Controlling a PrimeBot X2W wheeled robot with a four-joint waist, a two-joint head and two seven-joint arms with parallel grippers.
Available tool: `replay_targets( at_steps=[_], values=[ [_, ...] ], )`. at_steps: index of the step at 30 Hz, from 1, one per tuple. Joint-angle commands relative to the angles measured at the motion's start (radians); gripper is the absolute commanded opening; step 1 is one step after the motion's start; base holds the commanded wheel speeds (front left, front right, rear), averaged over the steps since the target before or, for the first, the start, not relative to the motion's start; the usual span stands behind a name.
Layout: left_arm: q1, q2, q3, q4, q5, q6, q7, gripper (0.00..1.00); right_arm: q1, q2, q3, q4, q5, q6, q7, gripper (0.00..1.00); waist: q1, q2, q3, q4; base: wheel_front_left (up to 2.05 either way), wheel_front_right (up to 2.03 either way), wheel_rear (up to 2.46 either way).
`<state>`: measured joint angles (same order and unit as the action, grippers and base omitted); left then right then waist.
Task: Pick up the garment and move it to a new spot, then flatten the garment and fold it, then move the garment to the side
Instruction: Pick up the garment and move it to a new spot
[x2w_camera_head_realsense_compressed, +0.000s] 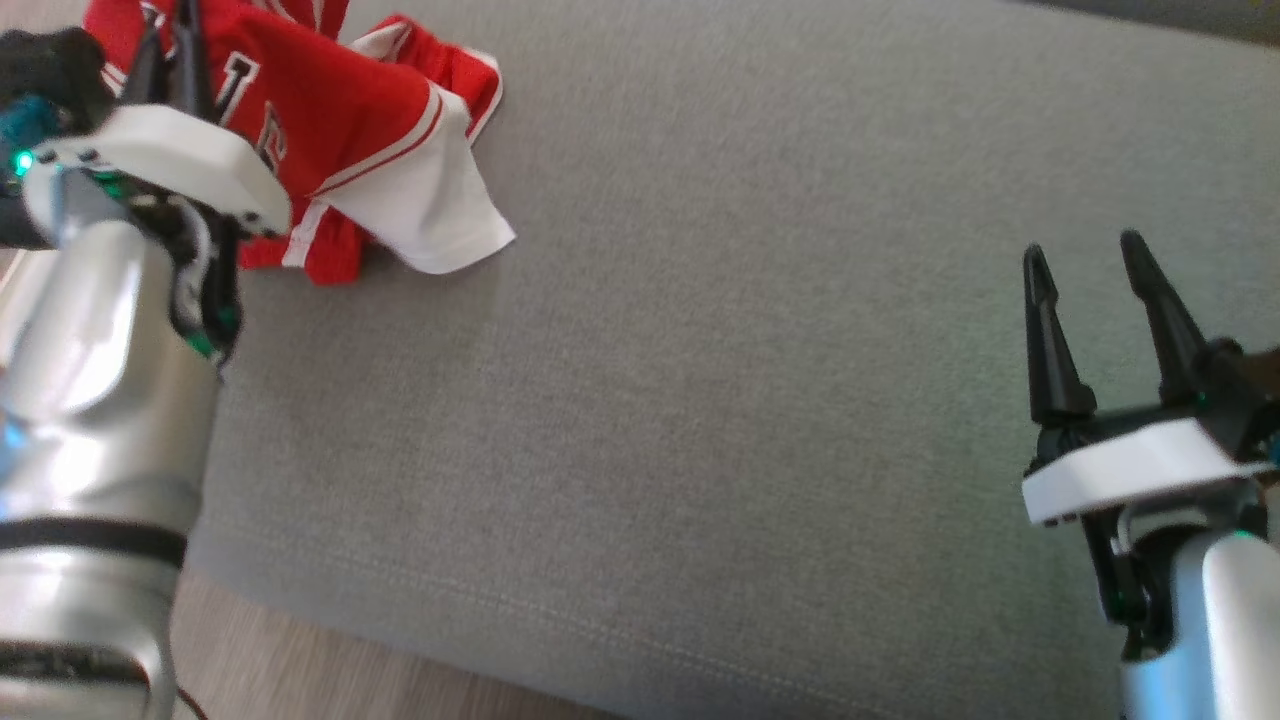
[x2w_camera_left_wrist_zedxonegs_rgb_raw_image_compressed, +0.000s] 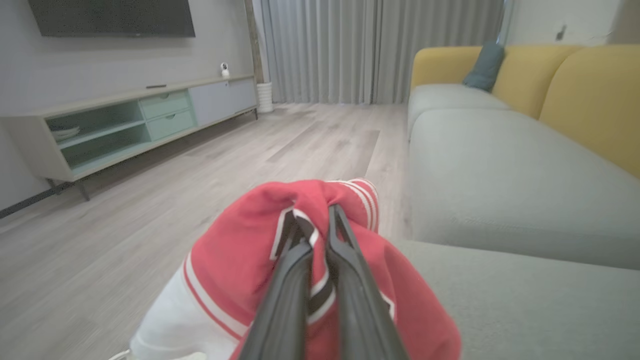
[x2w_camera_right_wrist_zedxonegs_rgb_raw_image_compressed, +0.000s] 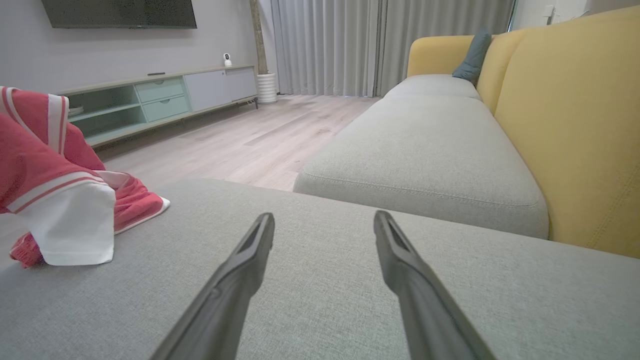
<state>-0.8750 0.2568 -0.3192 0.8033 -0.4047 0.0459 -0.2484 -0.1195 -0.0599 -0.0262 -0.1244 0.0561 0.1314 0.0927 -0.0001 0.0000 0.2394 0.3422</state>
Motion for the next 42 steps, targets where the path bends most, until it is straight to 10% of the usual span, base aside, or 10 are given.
replay_targets(
  at_steps=[1,16,29,39,41,42],
  values=[
    [0.019,0.059,0.021,-0.090,0.015,0.018,-0.011,0.00,0.000,0.008,0.021,-0.035,0.016,-0.001,-0.016,1.00,0.0001,0.0000,-0.045,-0.024,0.00,0.00,0.00],
    [0.413,0.014,-0.178,-0.807,0.069,0.096,0.147,0.00,0.071,0.010,0.045,-0.053,0.115,-0.001,-0.045,1.00,0.0001,0.0000,-0.113,-0.270,0.00,0.00,0.00],
    [0.282,-0.114,-0.397,-0.669,0.126,-0.023,0.197,0.00,0.041,0.010,0.036,-0.049,0.156,-0.001,-0.096,1.00,0.0001,0.0000,0.014,-0.553,0.00,0.00,0.00],
    [0.305,-0.140,-0.559,-0.454,0.148,-0.121,0.232,0.00,0.034,0.010,0.034,-0.007,0.184,-0.001,-0.144,1.00,0.0001,0.0000,0.072,-0.584,0.00,0.00,0.00],
    [0.309,-0.143,-0.573,-0.443,0.148,-0.127,0.215,0.85,0.027,0.010,0.038,0.000,0.182,-0.001,-0.147,1.00,0.0001,0.0000,0.073,-0.571,0.00,0.00,0.00],
    [0.314,-0.145,-0.575,-0.443,0.144,-0.128,0.202,1.00,0.025,0.010,0.040,0.003,0.181,-0.001,-0.148,1.00,0.0001,0.0000,0.071,-0.563,0.00,0.00,0.00]
  ],
)
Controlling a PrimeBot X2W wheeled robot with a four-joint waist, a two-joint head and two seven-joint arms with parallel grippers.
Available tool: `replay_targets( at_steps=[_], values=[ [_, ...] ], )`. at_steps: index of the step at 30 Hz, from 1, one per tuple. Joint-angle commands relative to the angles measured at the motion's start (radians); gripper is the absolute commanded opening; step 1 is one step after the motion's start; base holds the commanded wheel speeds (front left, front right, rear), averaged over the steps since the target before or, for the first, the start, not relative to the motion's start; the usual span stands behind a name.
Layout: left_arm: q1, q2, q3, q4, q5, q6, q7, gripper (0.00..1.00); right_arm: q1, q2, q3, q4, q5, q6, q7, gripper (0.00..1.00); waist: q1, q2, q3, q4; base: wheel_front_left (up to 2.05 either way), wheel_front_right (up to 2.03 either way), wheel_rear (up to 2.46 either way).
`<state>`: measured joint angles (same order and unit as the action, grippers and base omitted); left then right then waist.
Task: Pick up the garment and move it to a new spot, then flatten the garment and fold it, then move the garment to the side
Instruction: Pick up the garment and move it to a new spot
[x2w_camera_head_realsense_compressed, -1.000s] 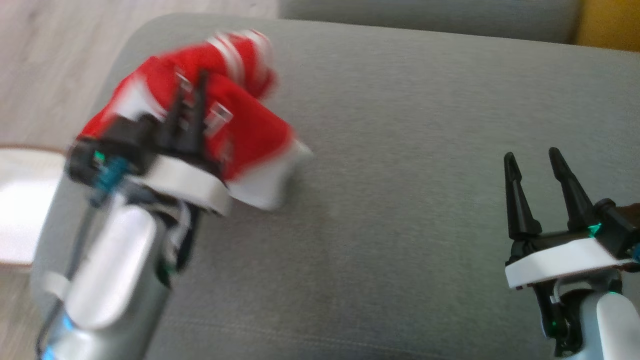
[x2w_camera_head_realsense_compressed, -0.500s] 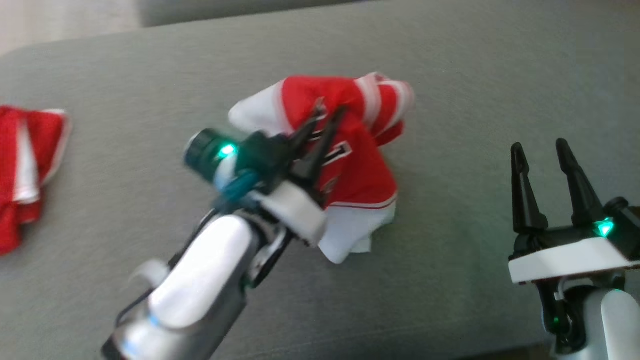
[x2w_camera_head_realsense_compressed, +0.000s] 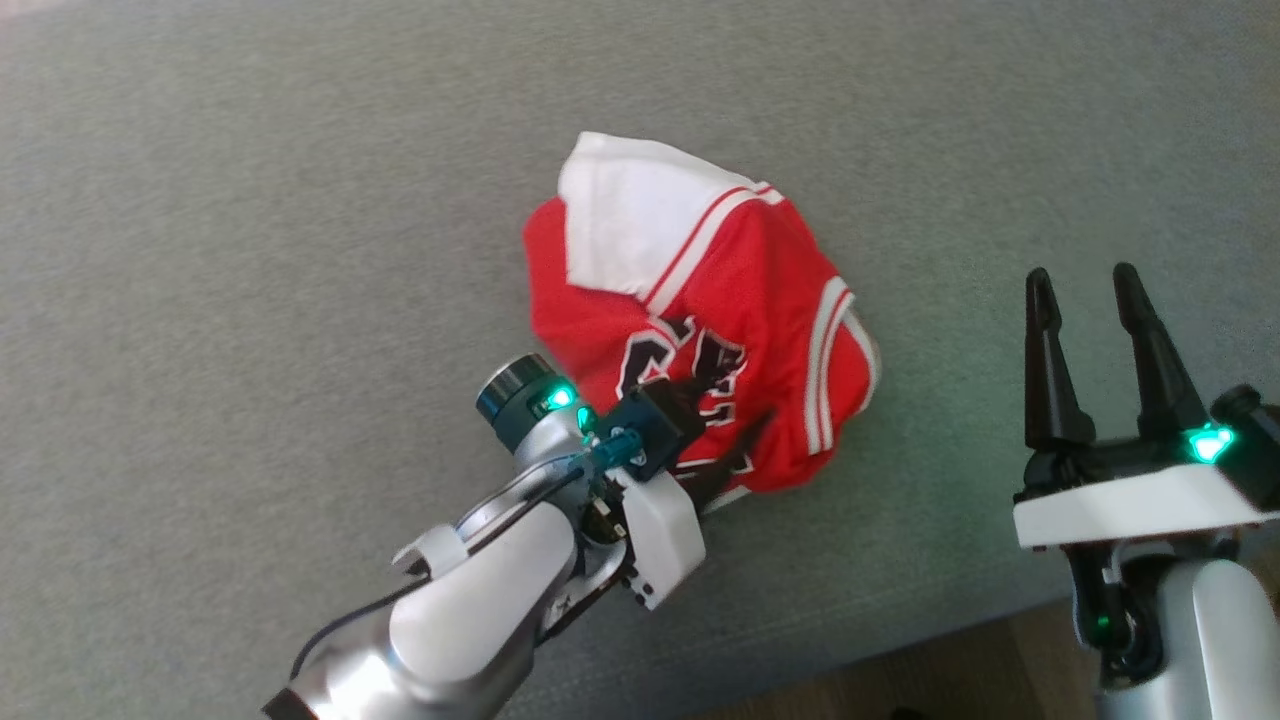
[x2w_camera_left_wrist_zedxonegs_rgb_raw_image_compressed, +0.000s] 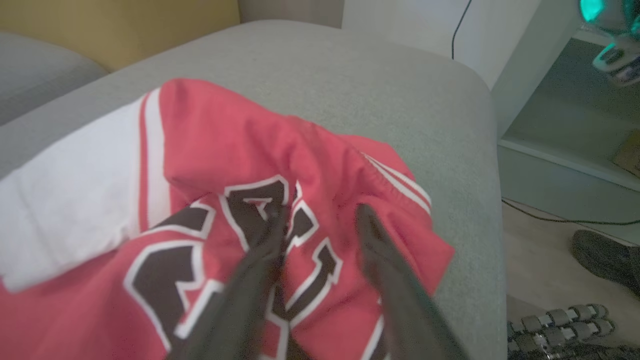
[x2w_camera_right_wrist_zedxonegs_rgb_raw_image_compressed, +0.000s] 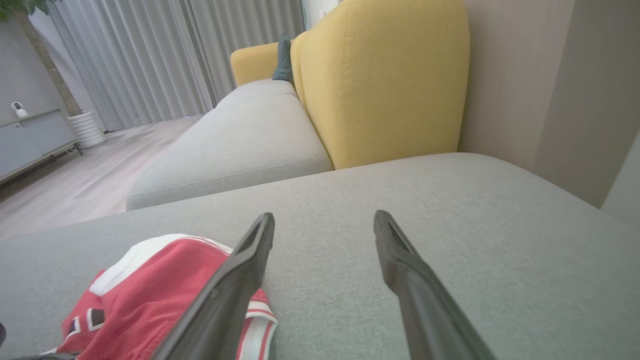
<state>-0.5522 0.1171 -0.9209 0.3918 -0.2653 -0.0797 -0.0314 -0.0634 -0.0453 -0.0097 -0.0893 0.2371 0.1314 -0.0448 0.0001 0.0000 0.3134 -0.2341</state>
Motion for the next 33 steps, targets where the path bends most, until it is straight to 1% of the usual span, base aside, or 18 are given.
replay_targets(
  at_steps=[1,3,5,10,16,21,23,24,27,30,33],
  values=[
    [-0.006,-0.007,0.027,-0.036,0.002,-0.003,-0.032,1.00,-0.033,-0.005,0.025,-0.030,-0.002,-0.001,-0.011,1.00,-0.0001,0.0000,-0.005,0.023,0.00,0.00,0.00],
    [0.002,-0.010,0.035,-0.047,-0.006,0.005,-0.065,1.00,-0.037,-0.005,0.027,-0.025,-0.011,-0.001,-0.008,1.00,-0.0001,0.0000,-0.014,0.046,0.00,0.00,0.00],
    [0.010,-0.007,0.054,-0.062,-0.015,0.022,-0.097,1.00,-0.040,-0.005,0.028,-0.023,-0.022,-0.001,-0.004,1.00,-0.0001,0.0000,-0.025,0.069,0.00,0.00,0.00],
    [0.037,0.015,0.154,-0.099,-0.069,0.082,-0.174,1.00,-0.043,-0.005,0.033,-0.021,-0.045,-0.001,0.014,1.00,-0.0001,0.0000,-0.061,0.126,0.00,0.00,0.00],
    [0.072,0.071,0.318,-0.123,-0.131,0.170,-0.218,1.00,-0.039,-0.005,0.029,-0.027,-0.068,-0.001,0.040,1.00,-0.0001,0.0000,-0.092,0.192,0.00,0.00,0.00],
    [0.128,0.133,0.440,-0.142,-0.153,0.219,-0.229,1.00,-0.030,-0.005,0.031,-0.025,-0.079,-0.001,0.058,1.00,-0.0001,0.0000,-0.120,0.231,0.00,0.00,0.00],
    [0.155,0.159,0.488,-0.164,-0.152,0.231,-0.230,1.00,-0.026,-0.005,0.032,-0.023,-0.082,-0.001,0.063,1.00,-0.0001,0.0000,-0.129,0.242,0.00,0.00,0.00],
    [0.155,0.159,0.488,-0.164,-0.152,0.231,-0.230,1.00,-0.026,-0.005,0.032,-0.023,-0.082,-0.001,0.063,1.00,-0.0001,0.0000,-0.129,0.242,0.00,0.00,0.00],
    [0.205,0.191,0.549,-0.198,-0.140,0.241,-0.230,1.00,-0.019,-0.005,0.030,-0.023,-0.086,-0.001,0.069,1.00,-0.0001,0.0000,-0.137,0.253,0.00,0.00,0.00],
    [0.245,0.208,0.579,-0.219,-0.130,0.231,-0.230,1.00,-0.011,-0.005,0.025,-0.021,-0.089,-0.001,0.074,1.00,-0.0001,0.0000,-0.149,0.261,0.00,0.00,0.00],
    [0.276,0.212,0.586,-0.233,-0.119,0.220,-0.230,1.00,0.001,-0.005,0.023,-0.020,-0.091,-0.001,0.079,1.00,-0.0001,0.0000,-0.163,0.263,0.00,0.00,0.00]
  ],
)
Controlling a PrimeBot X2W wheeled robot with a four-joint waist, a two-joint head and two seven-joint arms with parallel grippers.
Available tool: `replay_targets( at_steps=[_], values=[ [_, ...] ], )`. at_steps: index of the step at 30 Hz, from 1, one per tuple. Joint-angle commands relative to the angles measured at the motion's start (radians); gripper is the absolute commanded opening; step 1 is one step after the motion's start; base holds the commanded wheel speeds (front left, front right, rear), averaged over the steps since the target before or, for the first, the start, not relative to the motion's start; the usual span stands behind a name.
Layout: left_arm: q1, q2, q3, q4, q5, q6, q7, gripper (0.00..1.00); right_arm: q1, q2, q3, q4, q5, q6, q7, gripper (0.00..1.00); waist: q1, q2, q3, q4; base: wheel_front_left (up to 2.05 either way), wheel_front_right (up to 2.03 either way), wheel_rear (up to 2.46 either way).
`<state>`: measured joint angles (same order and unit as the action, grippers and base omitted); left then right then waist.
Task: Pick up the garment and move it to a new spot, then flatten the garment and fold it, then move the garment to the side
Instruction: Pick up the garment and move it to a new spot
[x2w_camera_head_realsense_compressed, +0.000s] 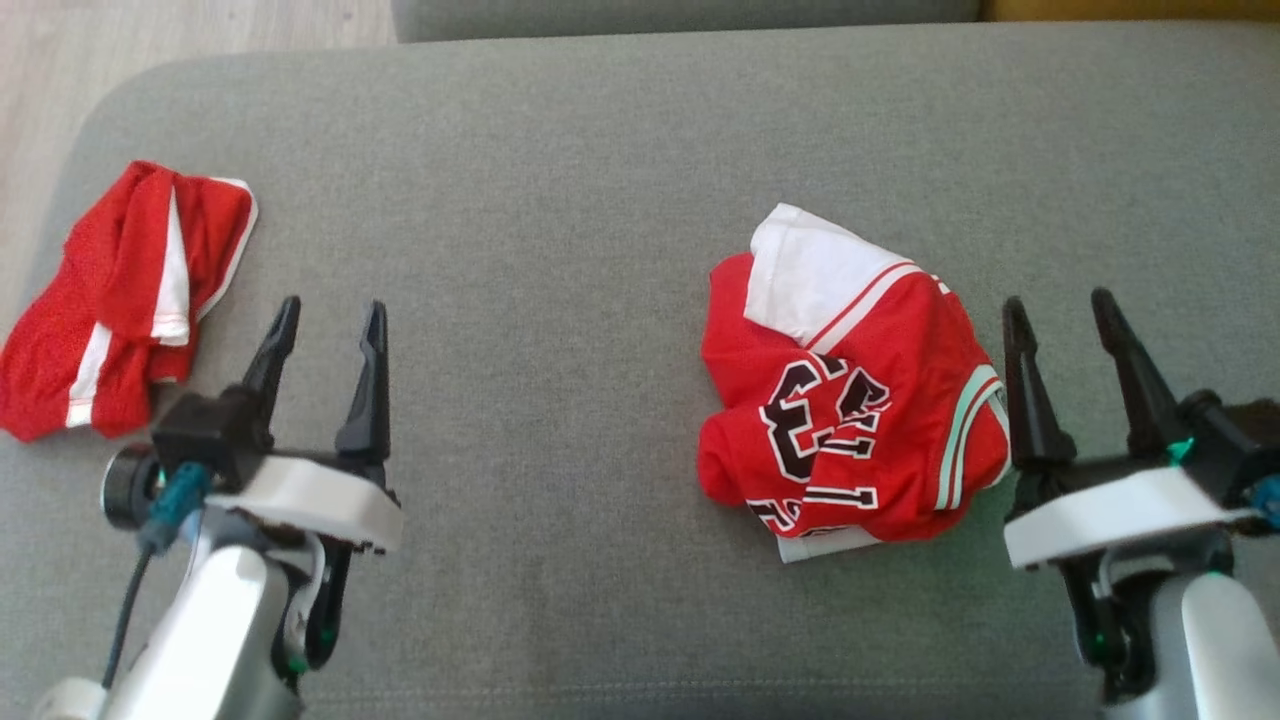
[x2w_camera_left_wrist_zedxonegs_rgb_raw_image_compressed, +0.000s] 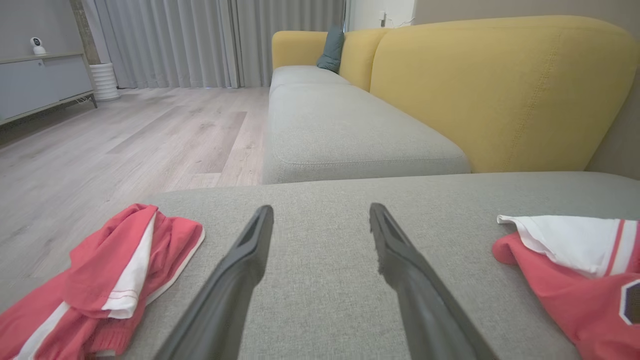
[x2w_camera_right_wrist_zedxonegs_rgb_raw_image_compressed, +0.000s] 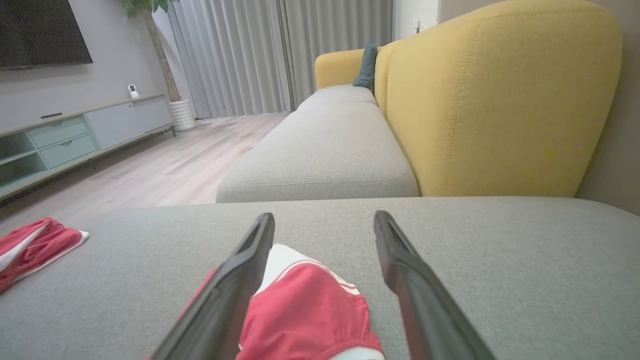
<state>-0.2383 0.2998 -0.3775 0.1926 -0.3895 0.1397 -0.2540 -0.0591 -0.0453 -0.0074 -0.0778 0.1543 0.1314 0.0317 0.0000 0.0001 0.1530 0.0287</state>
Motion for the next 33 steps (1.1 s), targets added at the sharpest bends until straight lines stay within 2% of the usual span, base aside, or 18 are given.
replay_targets(
  at_steps=[1,13,33],
  values=[
    [-0.030,0.030,0.043,-0.038,0.010,-0.003,-0.008,1.00,0.001,-0.005,0.018,-0.032,-0.009,-0.001,0.004,1.00,0.0000,-0.0001,-0.008,0.000,0.00,0.00,0.00],
    [0.058,0.016,0.037,-0.058,0.040,-0.013,-0.008,1.00,0.076,-0.005,-0.003,-0.042,-0.005,-0.001,0.027,1.00,0.0000,-0.0001,-0.077,-0.011,0.00,0.00,0.00],
    [0.076,0.019,0.037,-0.055,0.045,-0.007,-0.008,1.00,0.089,-0.005,-0.005,-0.059,0.000,-0.001,0.045,1.00,0.0000,-0.0001,-0.082,-0.020,0.00,0.00,0.00]
  ],
)
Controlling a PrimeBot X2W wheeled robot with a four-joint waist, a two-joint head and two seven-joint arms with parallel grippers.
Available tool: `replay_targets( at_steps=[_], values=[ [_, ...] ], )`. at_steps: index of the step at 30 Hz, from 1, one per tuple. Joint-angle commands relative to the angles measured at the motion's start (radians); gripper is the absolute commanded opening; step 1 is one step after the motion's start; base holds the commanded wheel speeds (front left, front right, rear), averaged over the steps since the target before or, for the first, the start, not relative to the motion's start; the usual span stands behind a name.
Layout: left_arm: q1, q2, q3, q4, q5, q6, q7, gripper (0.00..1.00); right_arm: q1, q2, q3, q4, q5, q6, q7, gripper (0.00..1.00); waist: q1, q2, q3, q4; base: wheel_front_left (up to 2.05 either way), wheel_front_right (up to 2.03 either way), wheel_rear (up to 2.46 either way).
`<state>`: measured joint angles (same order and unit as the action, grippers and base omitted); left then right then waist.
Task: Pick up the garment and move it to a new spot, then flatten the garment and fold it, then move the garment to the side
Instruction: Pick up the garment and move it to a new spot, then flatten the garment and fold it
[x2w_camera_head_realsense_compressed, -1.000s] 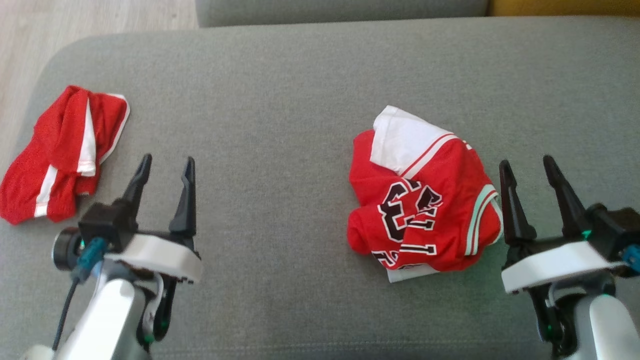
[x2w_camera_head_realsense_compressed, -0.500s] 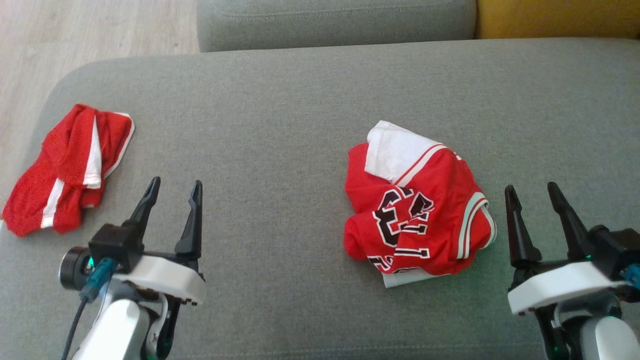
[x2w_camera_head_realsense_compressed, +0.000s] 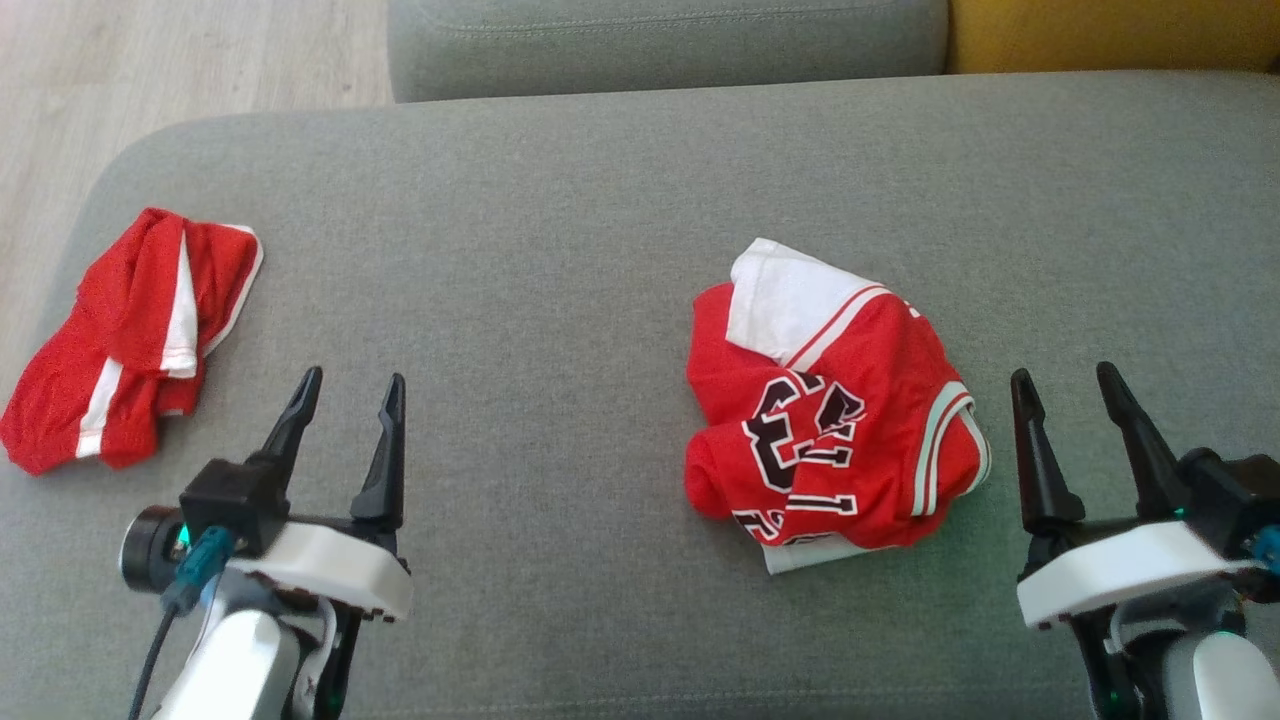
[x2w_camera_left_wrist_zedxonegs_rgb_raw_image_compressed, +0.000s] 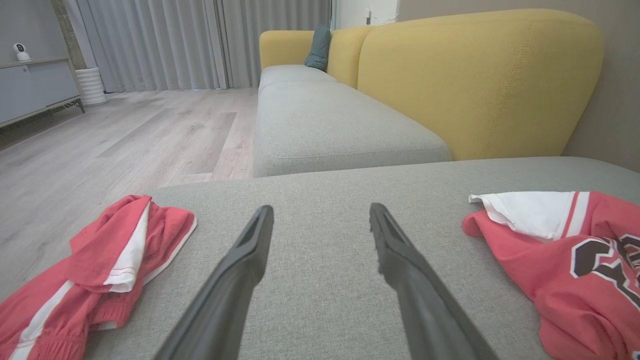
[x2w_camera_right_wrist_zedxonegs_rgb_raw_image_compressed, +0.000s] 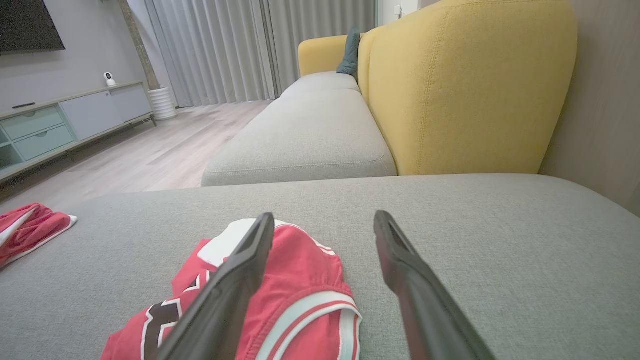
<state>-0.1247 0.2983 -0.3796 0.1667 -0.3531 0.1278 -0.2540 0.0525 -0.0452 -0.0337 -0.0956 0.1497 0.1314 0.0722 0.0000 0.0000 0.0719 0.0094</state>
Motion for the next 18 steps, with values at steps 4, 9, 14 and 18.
replay_targets(
  at_steps=[4,9,14,18],
  values=[
    [-0.039,0.019,0.039,-0.027,0.008,0.005,-0.008,1.00,-0.021,-0.005,0.021,-0.041,0.004,-0.001,0.006,1.00,0.0000,0.0000,-0.001,-0.001,0.00,0.00,0.00],
    [-0.040,0.019,0.037,-0.026,0.008,0.003,-0.008,1.00,-0.022,-0.005,0.021,-0.042,0.006,-0.001,0.006,1.00,0.0000,0.0000,0.001,-0.001,0.00,0.00,0.00],
    [-0.045,0.017,0.036,-0.029,0.011,0.003,-0.008,1.00,-0.024,-0.005,0.016,-0.041,0.003,-0.001,0.008,1.00,0.0000,0.0000,0.008,0.004,0.00,0.00,0.00],
    [-0.059,0.015,0.034,-0.036,0.018,0.002,-0.008,1.00,-0.040,-0.005,0.013,-0.029,-0.012,-0.001,0.017,1.00,0.0000,0.0000,0.030,0.013,0.00,0.00,0.00]
  ],
)
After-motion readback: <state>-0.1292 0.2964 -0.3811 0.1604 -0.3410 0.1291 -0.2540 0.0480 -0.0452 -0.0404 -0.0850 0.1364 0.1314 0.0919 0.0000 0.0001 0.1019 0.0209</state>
